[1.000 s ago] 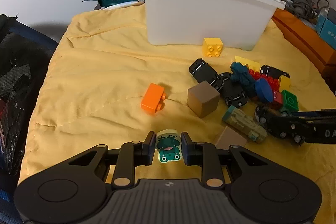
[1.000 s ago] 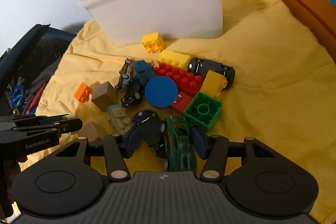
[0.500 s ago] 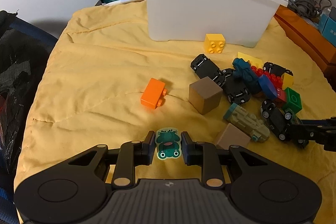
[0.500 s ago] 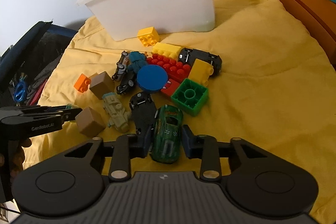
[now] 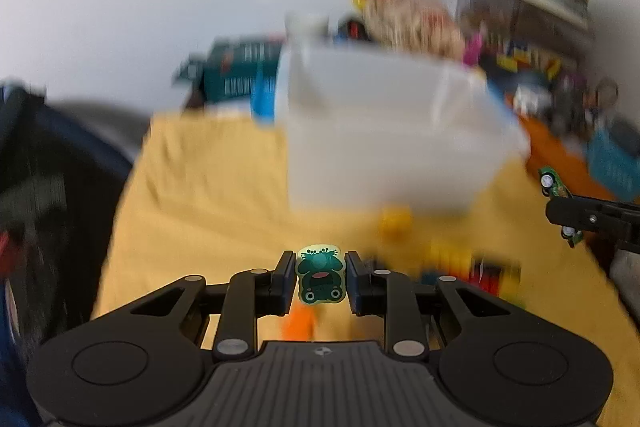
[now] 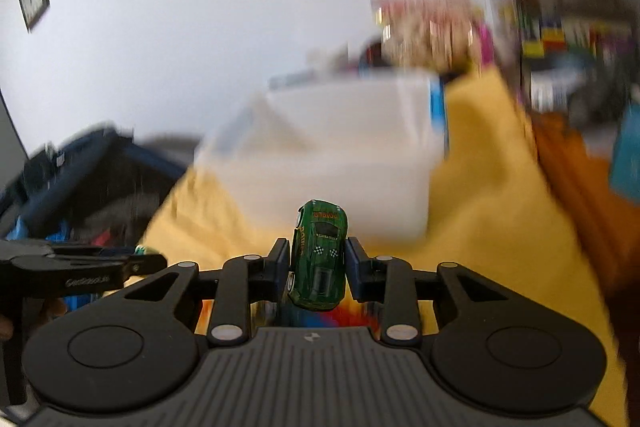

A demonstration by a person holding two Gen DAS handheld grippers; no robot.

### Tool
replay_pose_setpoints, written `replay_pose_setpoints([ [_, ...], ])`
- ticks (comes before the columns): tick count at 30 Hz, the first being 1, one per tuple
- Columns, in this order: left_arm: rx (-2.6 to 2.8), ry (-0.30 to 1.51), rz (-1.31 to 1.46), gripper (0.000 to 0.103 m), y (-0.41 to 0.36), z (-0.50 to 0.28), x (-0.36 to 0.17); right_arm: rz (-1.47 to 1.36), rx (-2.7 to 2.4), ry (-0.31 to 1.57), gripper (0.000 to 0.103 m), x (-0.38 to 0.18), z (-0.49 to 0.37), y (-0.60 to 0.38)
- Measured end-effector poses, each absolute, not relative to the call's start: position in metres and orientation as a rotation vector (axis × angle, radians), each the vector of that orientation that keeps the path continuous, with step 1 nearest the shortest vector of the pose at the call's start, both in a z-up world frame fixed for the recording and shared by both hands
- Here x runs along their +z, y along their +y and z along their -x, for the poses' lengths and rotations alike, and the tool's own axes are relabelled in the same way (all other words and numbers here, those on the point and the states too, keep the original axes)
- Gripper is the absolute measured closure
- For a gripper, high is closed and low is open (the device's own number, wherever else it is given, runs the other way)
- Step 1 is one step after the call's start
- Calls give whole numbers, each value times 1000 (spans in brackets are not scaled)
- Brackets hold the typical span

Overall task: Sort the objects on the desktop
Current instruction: 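Carry the frog tile and green car over the white bin and release both, then grasp the light wooden cube with the left tool while the right tool grasps a black toy car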

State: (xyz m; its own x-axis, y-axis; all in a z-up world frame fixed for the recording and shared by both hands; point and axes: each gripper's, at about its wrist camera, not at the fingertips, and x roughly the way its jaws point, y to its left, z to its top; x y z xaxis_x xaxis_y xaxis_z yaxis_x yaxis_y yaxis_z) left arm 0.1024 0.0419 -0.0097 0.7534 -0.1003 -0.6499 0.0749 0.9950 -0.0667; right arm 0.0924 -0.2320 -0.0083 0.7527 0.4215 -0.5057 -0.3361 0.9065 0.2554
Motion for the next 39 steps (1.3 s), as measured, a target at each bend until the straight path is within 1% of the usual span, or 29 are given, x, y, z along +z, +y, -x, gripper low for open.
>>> replay_pose_setpoints([
  [4, -104, 656, 59, 74, 37, -149, 35, -132, 409, 520, 70, 22, -144, -227],
  [7, -102, 634, 58, 74, 28, -186, 51, -143, 397, 555, 70, 25, -185, -226],
  [13, -98, 658, 51, 74, 9, -233, 45, -142, 371, 617, 70, 16, -233, -226],
  [15, -105, 666, 41, 70, 6, -238, 39, -123, 373, 638, 67, 11, -242, -224],
  [16, -103, 676, 33, 57, 6, -241, 37, -112, 368, 642, 56, 10, -245, -222],
  [17, -93, 690, 19, 47, 5, -243, 34, -100, 363, 635, 40, 9, -246, -222],
  [18, -81, 692, 9, 44, 4, -245, 31, -92, 364, 625, 37, 8, -246, -221],
  [21, -72, 683, 12, 44, 7, -240, 27, -74, 370, 616, 37, 7, -242, -221],
  [23, -74, 681, 13, 44, 10, -230, 27, -68, 375, 592, 34, 10, -230, -224],
  [27, -118, 653, -7, 42, 15, -187, 22, -26, 422, 539, 34, 13, -181, -229],
  [30, -151, 671, -41, 40, 15, -141, 2, 22, 462, 565, 31, -4, -133, -231],
  [33, -170, 720, -92, 40, 10, -98, -28, 67, 483, 644, 32, -36, -88, -229],
  [34, -186, 751, -95, 40, 7, -85, -41, 71, 498, 694, 34, -51, -76, -227],
  [37, -199, 828, -124, 40, -4, -59, -74, 87, 516, 791, 48, -83, -58, -219],
  [39, -211, 855, -140, 40, -12, -52, -87, 90, 520, 830, 48, -99, -53, -213],
])
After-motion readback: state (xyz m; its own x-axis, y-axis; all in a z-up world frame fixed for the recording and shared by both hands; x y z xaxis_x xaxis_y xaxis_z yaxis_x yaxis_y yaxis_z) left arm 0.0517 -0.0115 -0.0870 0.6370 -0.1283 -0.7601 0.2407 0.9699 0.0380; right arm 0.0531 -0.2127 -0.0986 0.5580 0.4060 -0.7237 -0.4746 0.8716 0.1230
